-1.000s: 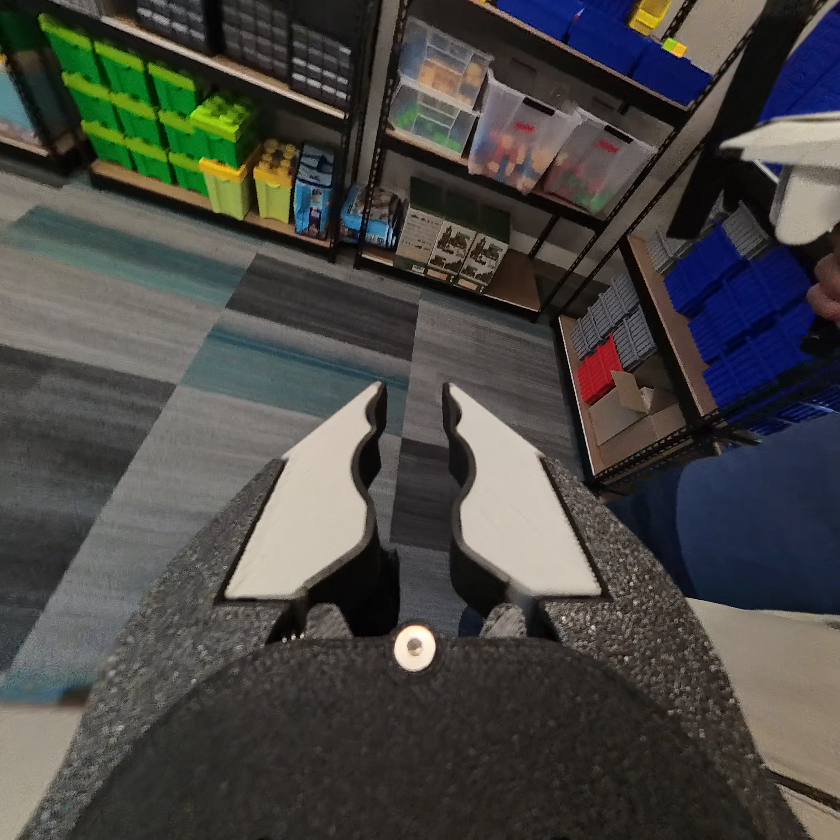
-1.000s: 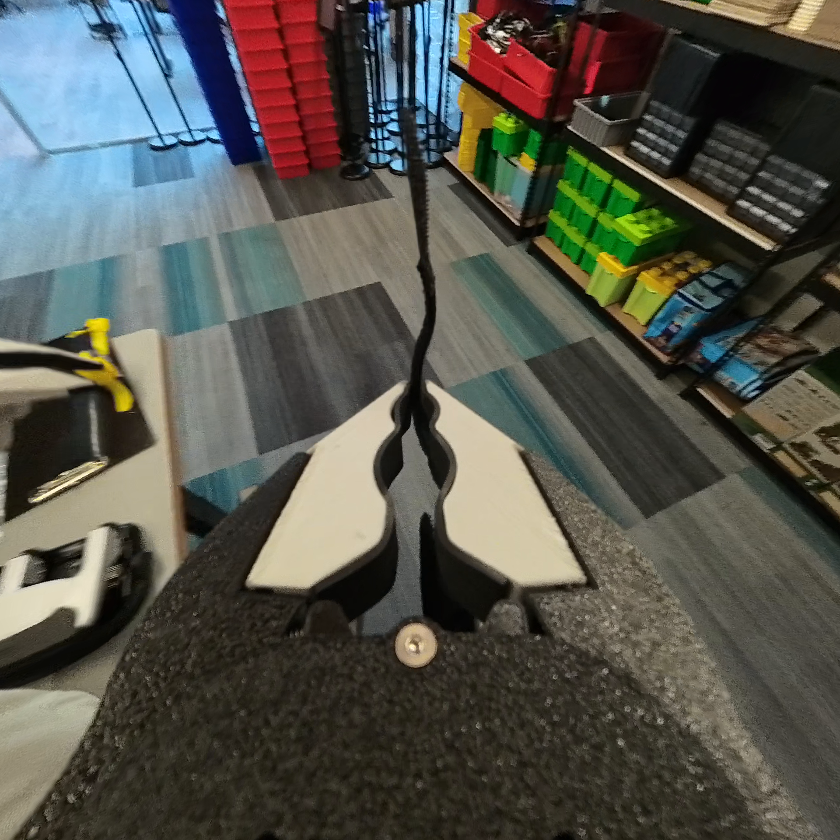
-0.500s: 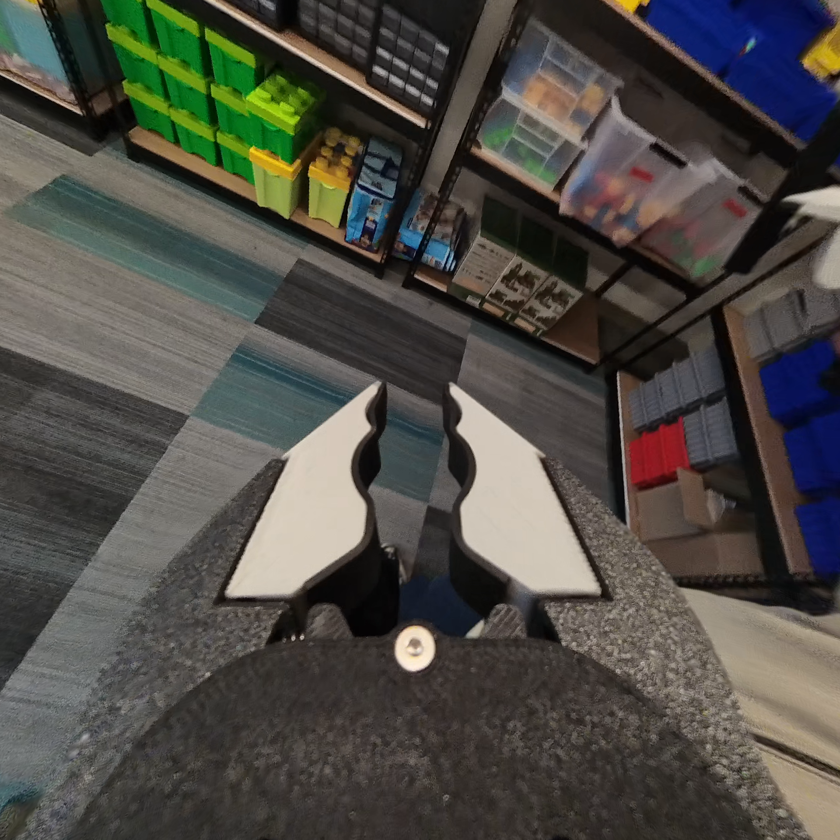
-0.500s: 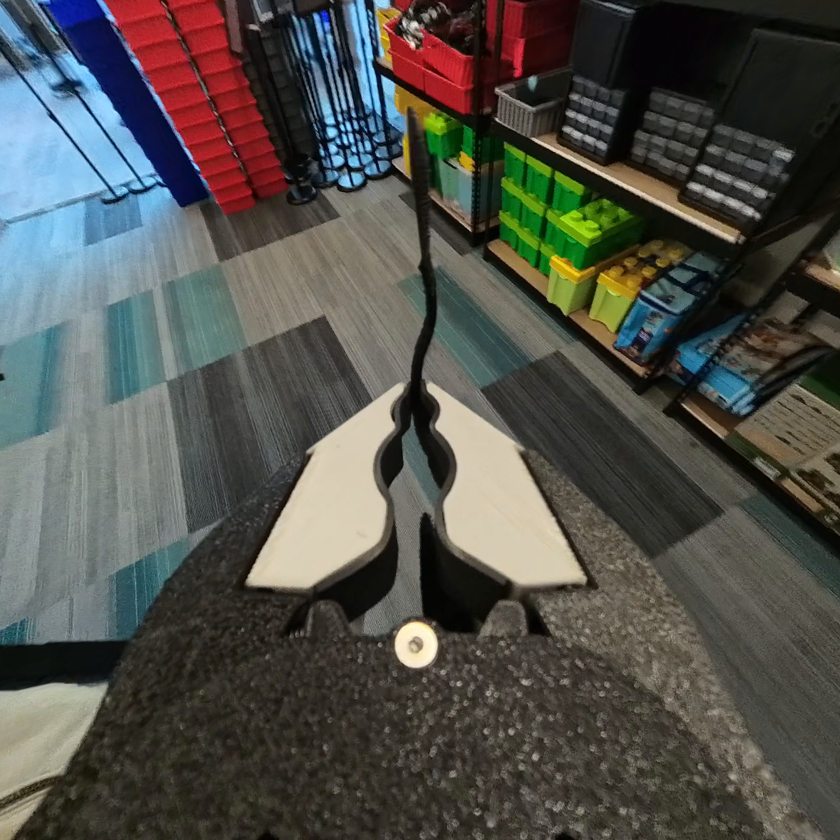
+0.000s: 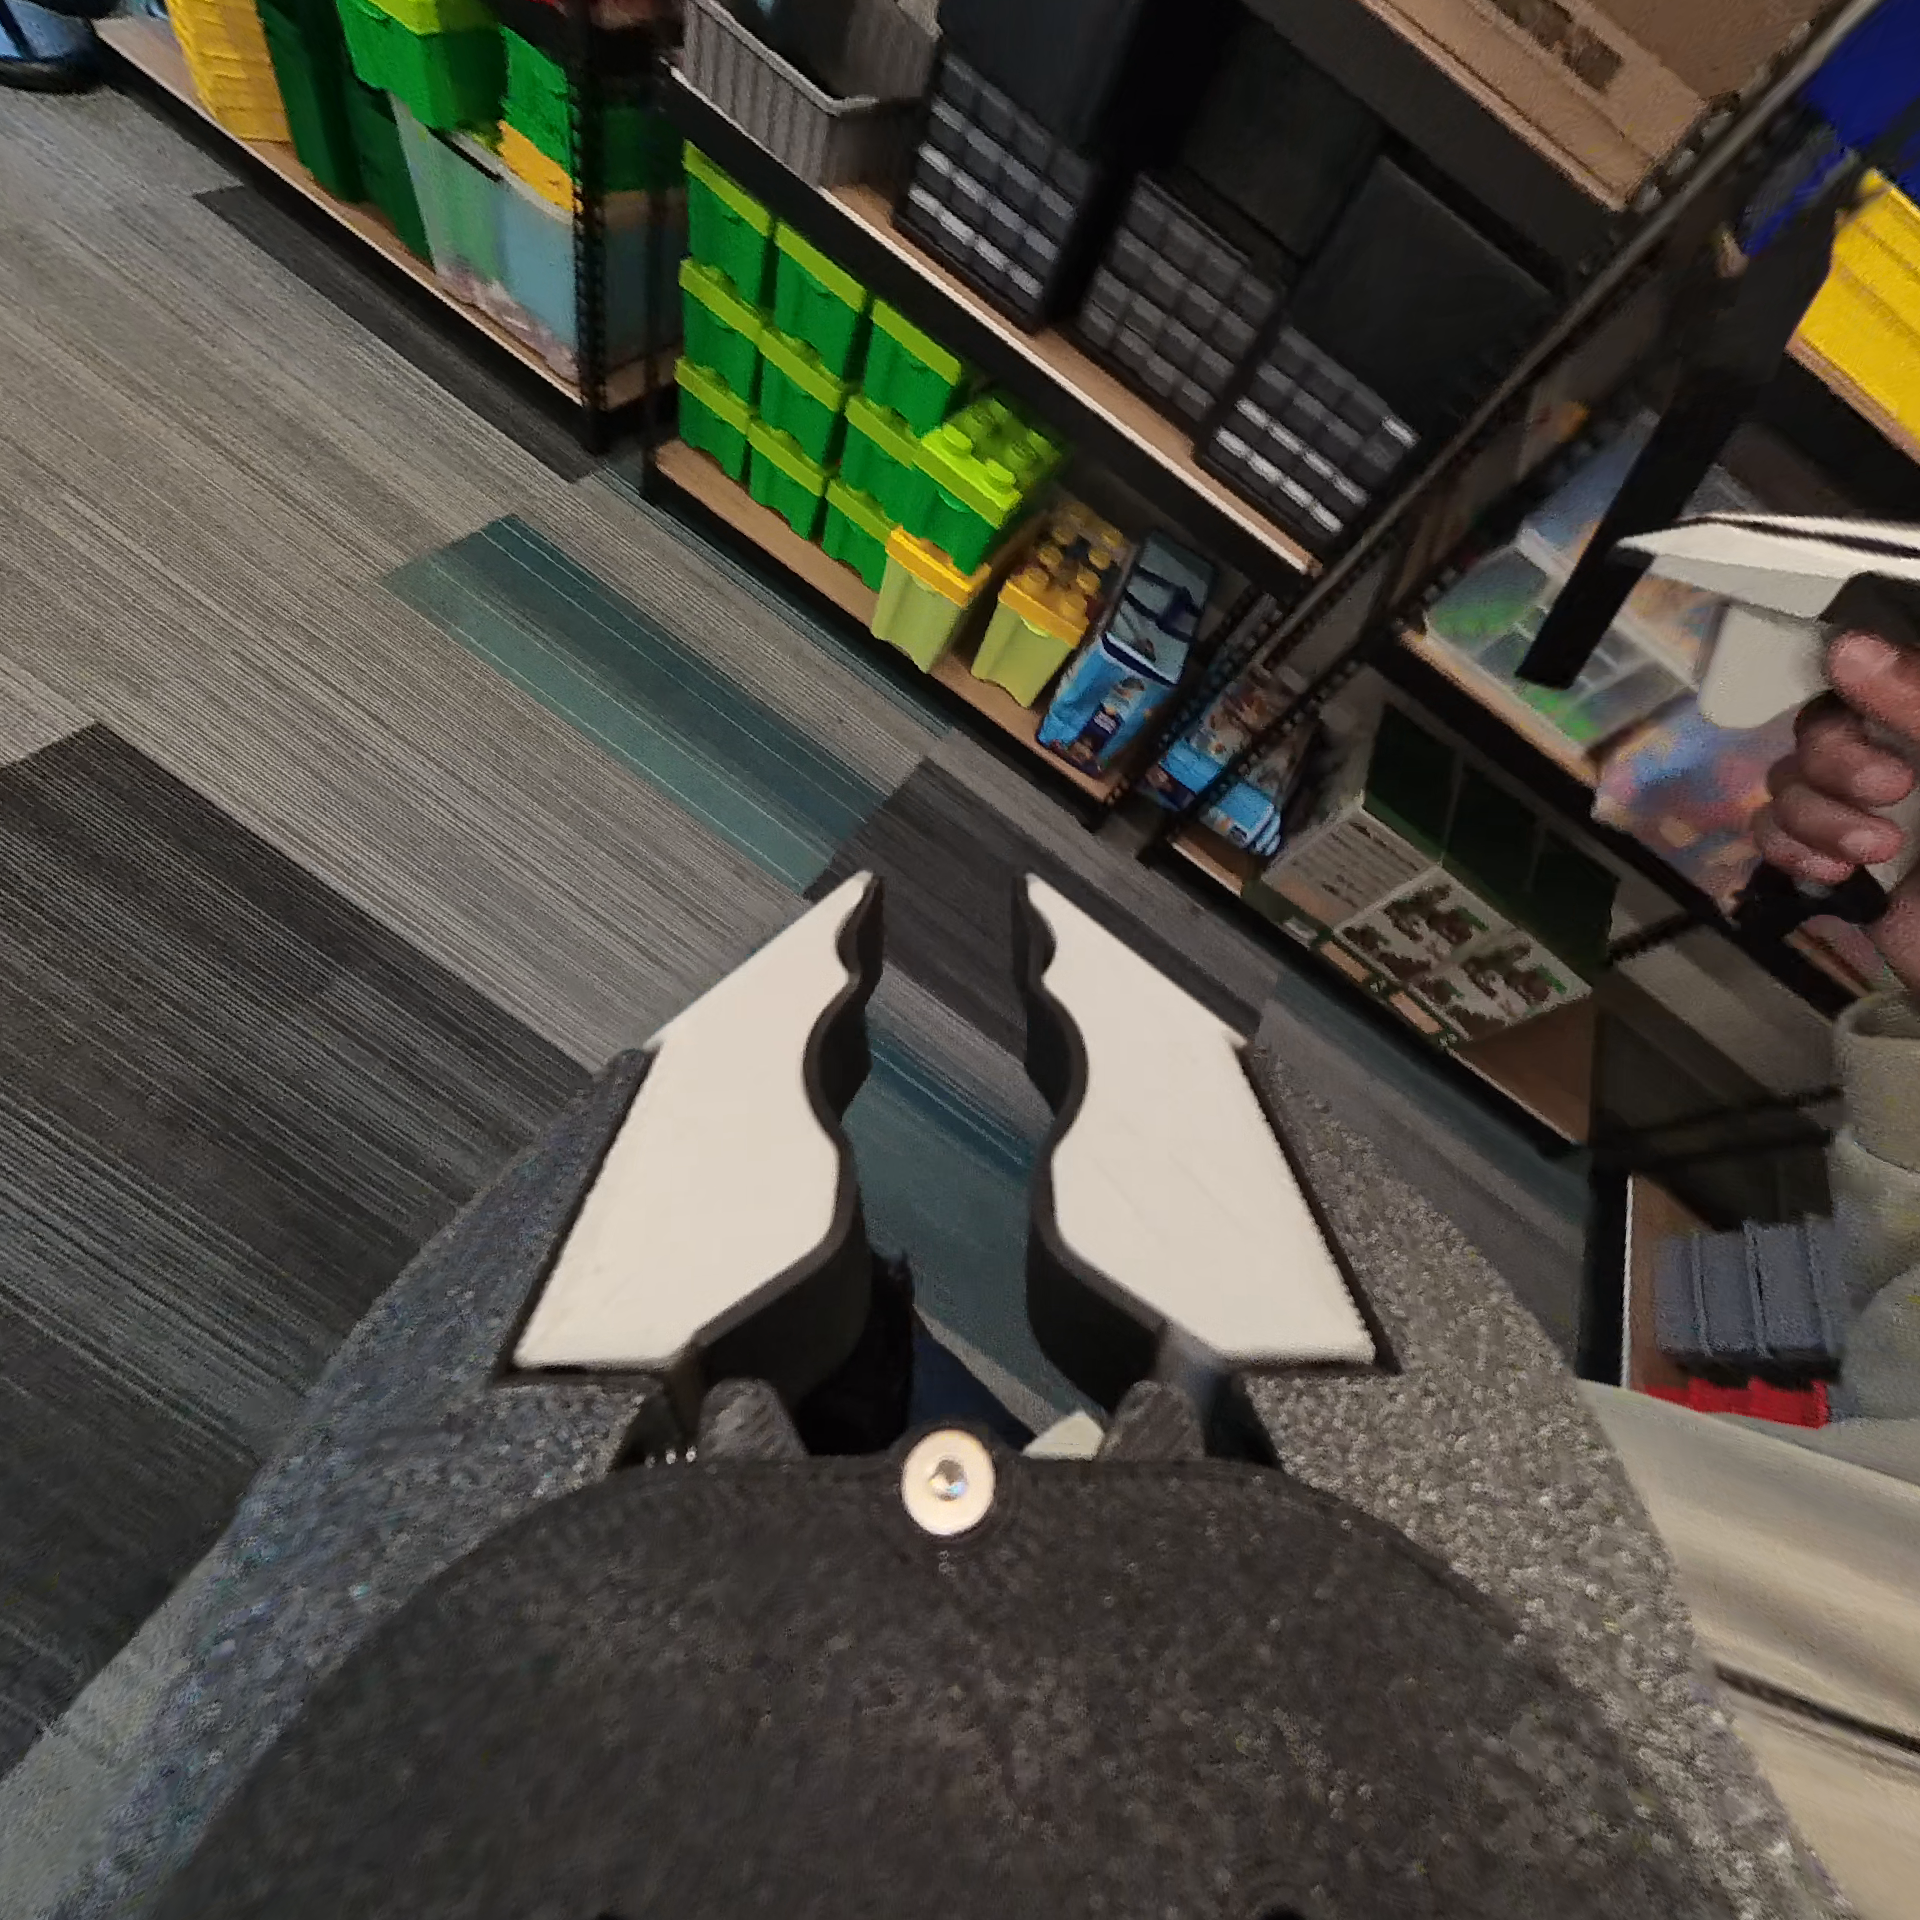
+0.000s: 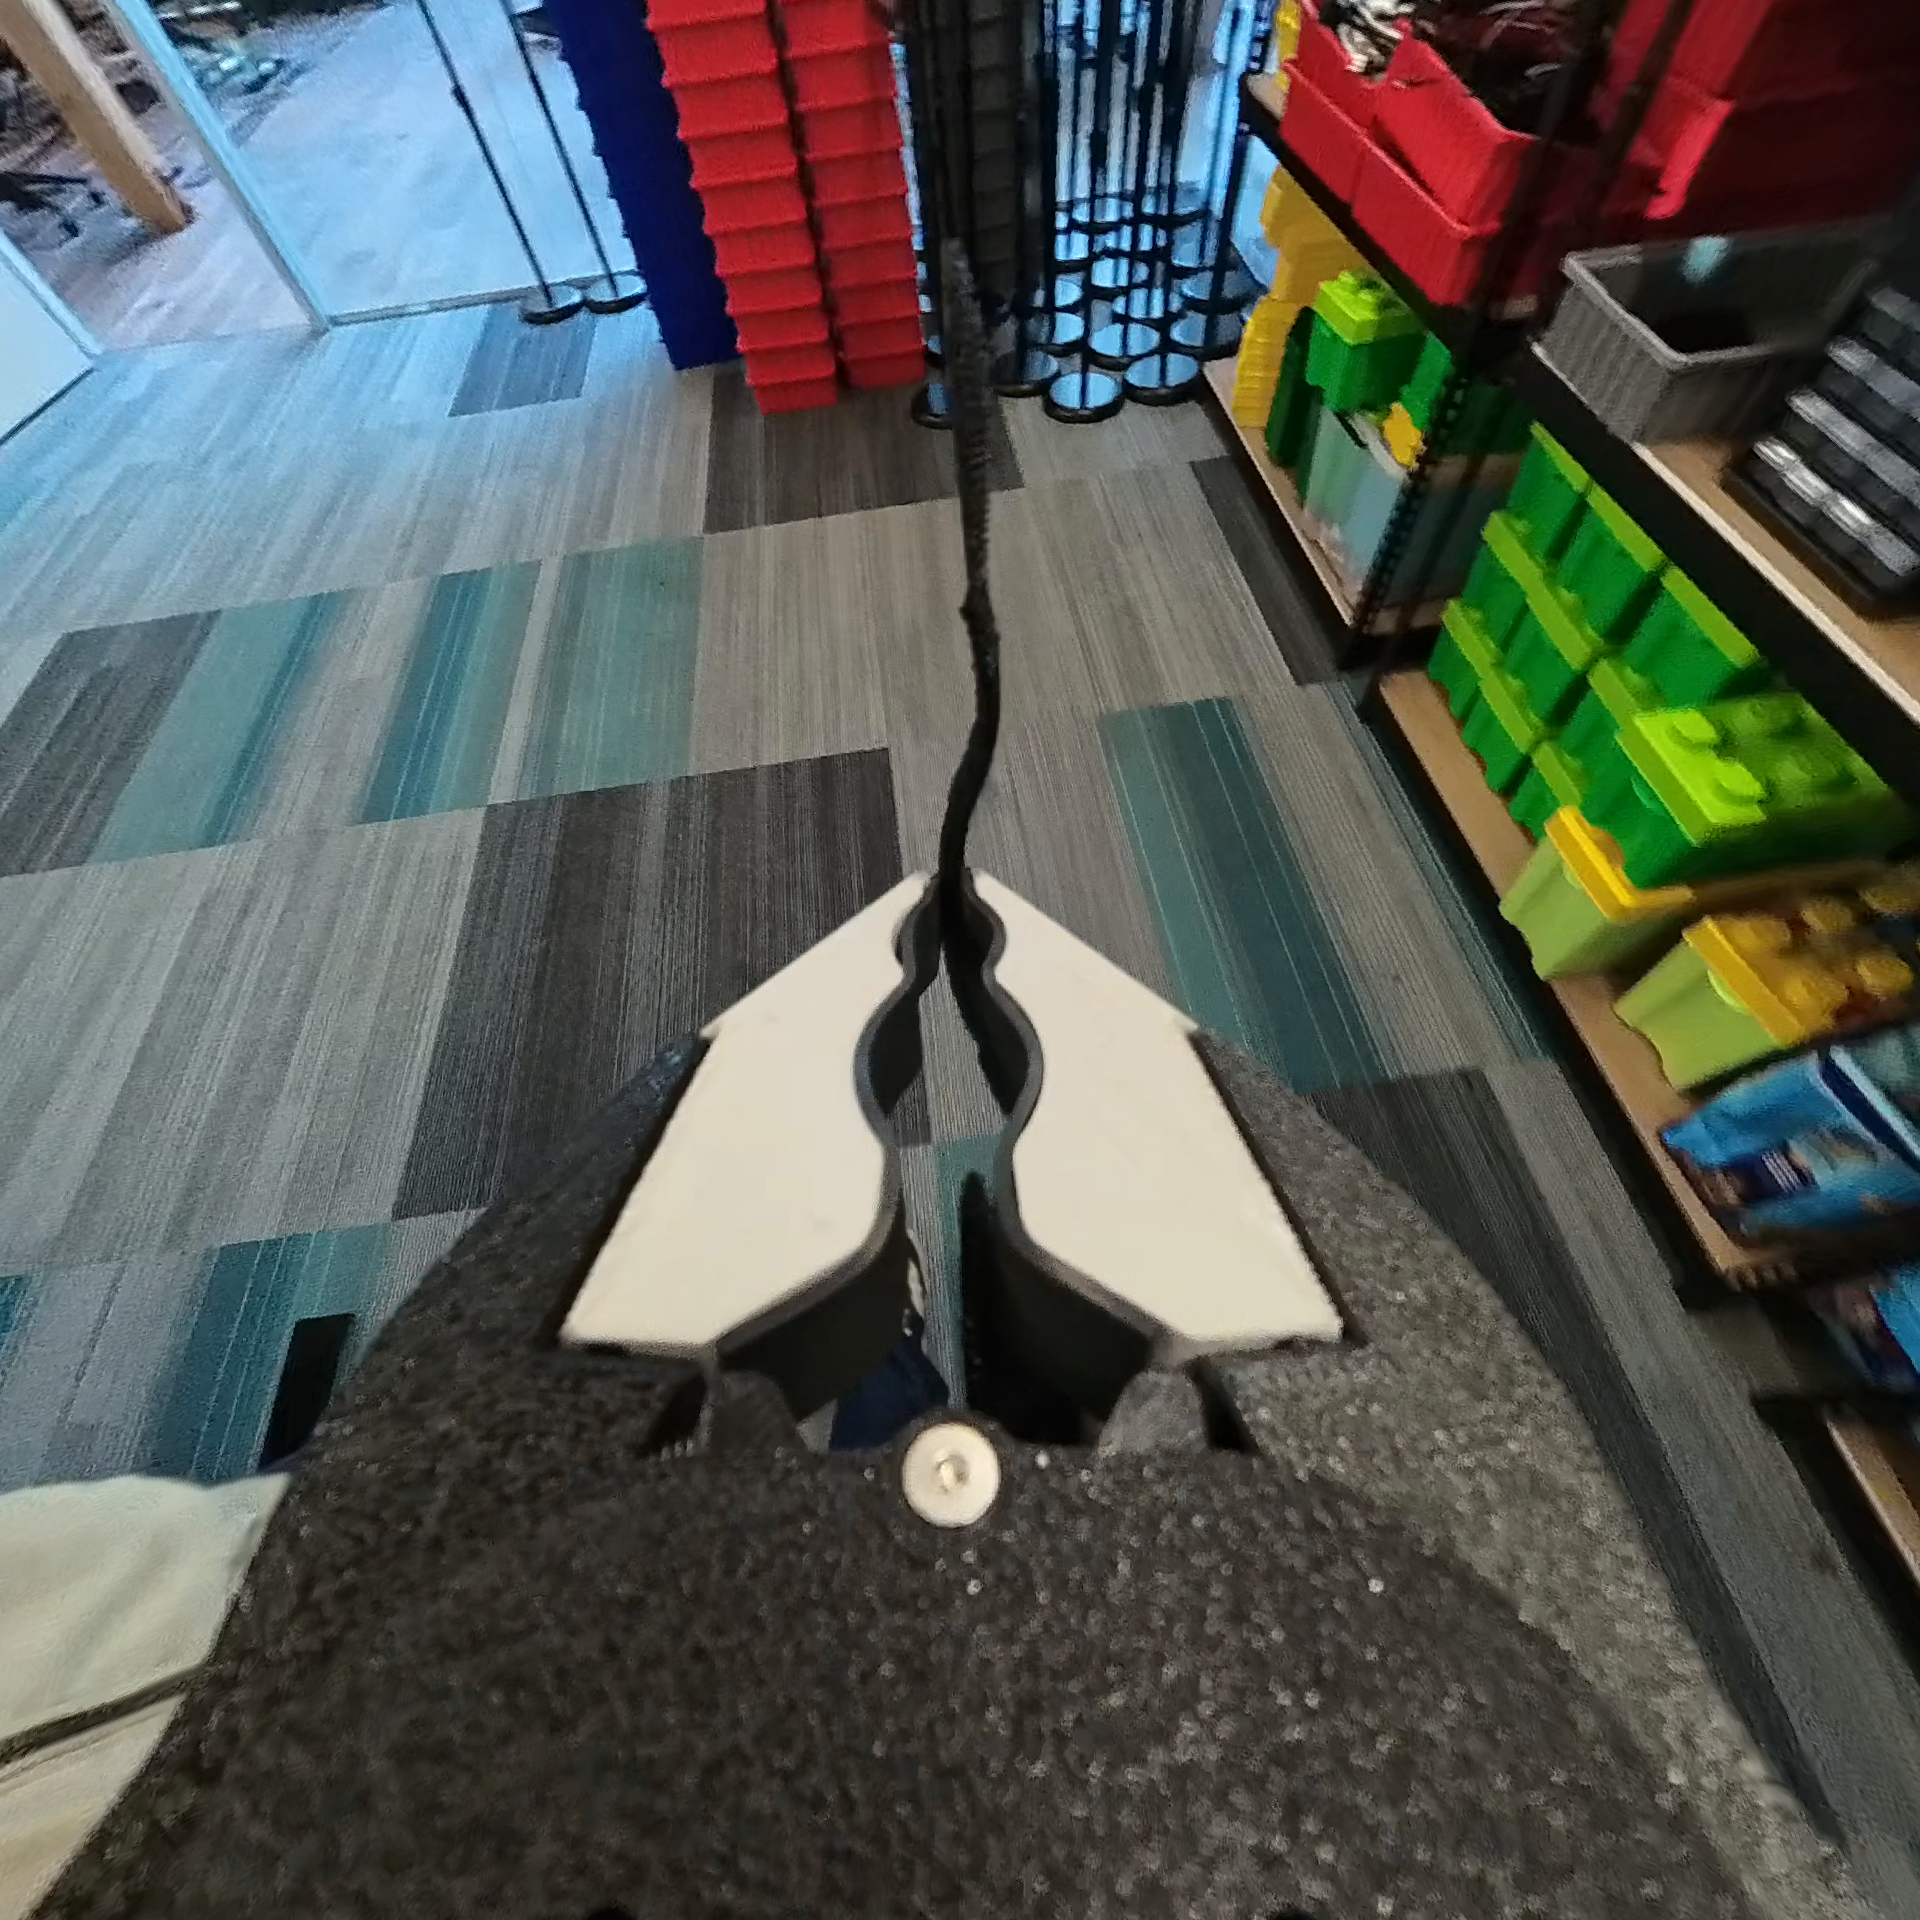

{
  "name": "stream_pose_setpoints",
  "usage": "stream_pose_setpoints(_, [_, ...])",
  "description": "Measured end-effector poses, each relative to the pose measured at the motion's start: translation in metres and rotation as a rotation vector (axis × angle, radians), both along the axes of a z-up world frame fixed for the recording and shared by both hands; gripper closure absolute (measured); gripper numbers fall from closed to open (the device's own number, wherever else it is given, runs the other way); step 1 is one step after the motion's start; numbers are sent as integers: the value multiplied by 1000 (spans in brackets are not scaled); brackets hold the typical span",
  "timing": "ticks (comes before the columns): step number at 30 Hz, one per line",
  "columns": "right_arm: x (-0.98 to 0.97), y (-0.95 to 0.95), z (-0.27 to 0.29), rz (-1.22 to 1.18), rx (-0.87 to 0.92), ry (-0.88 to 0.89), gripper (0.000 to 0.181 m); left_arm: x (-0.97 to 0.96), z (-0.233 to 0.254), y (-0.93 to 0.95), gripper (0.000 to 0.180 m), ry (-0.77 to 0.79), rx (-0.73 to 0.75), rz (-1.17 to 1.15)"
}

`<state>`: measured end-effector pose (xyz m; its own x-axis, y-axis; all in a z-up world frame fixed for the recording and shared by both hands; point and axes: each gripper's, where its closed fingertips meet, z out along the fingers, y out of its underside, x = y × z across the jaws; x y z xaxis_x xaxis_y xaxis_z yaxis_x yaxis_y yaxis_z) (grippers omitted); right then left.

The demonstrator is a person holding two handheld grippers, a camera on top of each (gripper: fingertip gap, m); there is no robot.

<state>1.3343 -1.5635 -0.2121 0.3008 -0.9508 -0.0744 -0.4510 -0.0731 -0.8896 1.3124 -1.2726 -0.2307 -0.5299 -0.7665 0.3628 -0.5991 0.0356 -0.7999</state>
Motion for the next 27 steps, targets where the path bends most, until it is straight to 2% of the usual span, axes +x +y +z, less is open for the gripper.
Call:
stream_pose_setpoints(4, [128,36,-4,98,-4,33,179,116,-1,28,156,-5,-14,93])
stream_pose_setpoints(7, [224,75,8,184,-14,31,179,198,26,61,156,-33,-99,171])
stream_pose_setpoints(10, [315,116,9,264,-90,33,179,269,23,111,156,-25,-36,265])
stream_pose_setpoints(12, [374,148,4,313,-105,33,179,308,22,146,156,-10,-44,334])
stream_pose_setpoints(15, [461,209,-16,408,-66,71,179,363,20,197,156,-2,-69,424])
stream_pose_setpoints(21, [655,350,-57,579,-22,99,179,502,-14,304,156,37,-3,553])
stream_pose_setpoints(24, [753,433,-60,667,-18,97,179,582,-25,362,156,82,-23,632])
stream_pose_setpoints(27, [840,524,-44,763,26,90,179,651,-12,421,156,97,-26,698])
